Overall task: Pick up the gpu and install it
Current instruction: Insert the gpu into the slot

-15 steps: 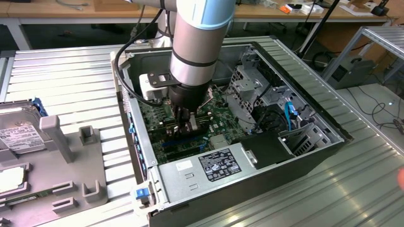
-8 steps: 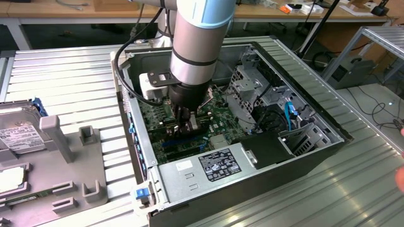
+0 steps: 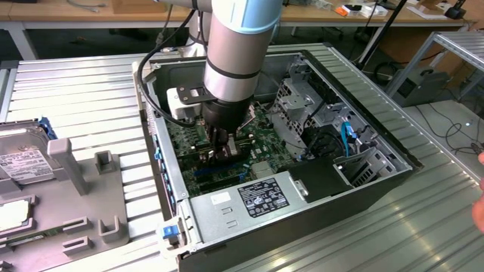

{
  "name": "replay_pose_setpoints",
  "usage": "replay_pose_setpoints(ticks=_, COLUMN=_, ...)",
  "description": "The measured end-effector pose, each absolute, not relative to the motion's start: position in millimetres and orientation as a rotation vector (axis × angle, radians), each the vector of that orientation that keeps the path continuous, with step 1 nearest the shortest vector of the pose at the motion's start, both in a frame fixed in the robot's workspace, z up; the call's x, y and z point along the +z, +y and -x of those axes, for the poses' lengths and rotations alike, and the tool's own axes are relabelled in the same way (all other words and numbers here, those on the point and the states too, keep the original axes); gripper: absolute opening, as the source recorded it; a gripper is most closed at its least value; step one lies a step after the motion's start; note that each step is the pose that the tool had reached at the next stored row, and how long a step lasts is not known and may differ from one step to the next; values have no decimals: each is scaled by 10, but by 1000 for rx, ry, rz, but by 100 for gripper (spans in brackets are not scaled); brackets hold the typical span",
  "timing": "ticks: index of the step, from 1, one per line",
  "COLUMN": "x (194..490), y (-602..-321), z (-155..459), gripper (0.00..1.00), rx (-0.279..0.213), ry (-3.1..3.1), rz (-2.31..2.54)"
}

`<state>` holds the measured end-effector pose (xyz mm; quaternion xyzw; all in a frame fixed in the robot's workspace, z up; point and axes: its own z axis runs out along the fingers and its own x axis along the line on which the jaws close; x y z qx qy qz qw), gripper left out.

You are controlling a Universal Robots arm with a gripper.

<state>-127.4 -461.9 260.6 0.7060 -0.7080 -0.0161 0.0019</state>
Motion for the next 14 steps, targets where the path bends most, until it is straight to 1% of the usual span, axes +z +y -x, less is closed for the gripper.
replay_pose_setpoints(ticks=14, x=2564, y=-4615, z=1274, gripper=27, rx=-54, ry=-2219, rz=-2220)
